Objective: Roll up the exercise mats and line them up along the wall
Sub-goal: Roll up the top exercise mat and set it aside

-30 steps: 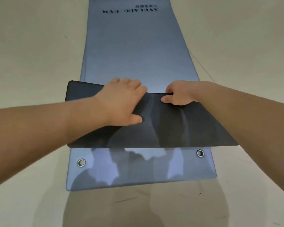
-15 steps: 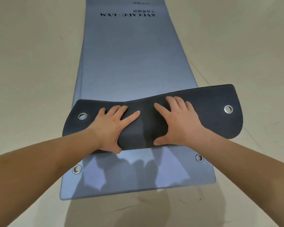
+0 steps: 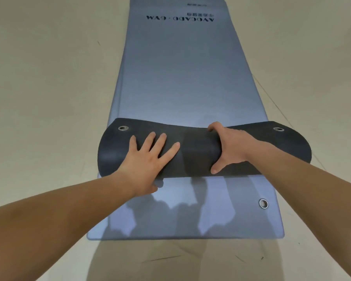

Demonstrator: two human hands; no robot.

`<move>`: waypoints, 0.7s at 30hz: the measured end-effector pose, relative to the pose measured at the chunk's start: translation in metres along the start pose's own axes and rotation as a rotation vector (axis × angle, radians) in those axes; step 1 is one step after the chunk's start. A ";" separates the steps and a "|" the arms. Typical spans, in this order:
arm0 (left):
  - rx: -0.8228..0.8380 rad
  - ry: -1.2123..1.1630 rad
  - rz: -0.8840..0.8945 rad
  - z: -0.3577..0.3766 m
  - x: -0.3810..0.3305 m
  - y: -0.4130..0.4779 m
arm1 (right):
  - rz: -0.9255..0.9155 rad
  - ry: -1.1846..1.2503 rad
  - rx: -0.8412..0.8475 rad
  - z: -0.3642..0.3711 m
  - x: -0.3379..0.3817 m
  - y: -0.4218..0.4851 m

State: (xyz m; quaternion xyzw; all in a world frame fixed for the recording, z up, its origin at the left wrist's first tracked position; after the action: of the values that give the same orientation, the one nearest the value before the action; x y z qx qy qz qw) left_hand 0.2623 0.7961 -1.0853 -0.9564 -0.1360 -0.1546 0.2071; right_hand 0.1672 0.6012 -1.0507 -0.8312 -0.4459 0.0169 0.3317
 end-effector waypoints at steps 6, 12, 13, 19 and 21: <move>0.046 -0.042 -0.101 0.012 0.004 0.019 | -0.042 -0.389 -0.325 0.017 0.030 -0.027; 0.040 -0.045 -0.120 0.013 0.016 0.042 | -0.041 -0.460 -0.252 0.068 0.015 -0.019; 0.029 -0.038 -0.119 0.014 0.017 0.043 | -0.038 -0.449 -0.275 0.065 0.012 -0.015; 0.004 -0.038 -0.144 0.011 0.024 0.036 | -0.077 -0.300 -0.293 0.029 0.013 0.007; 0.016 -0.049 -0.134 0.006 0.024 0.034 | -0.087 -0.344 -0.303 0.023 0.014 0.010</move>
State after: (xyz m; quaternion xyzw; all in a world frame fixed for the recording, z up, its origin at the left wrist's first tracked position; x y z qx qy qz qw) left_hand 0.2968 0.7736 -1.0945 -0.9469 -0.2061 -0.1438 0.2007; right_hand 0.1754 0.6203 -1.0701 -0.8364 -0.5287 0.0768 0.1224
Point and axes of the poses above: each hand's wrist, its own y-axis towards the middle knuckle, its own z-axis out of the palm, x = y × z, the point moved 9 cm from there along y, towards the middle knuckle, and after that the axes turned 11 degrees about y, right-handed, at the moved point
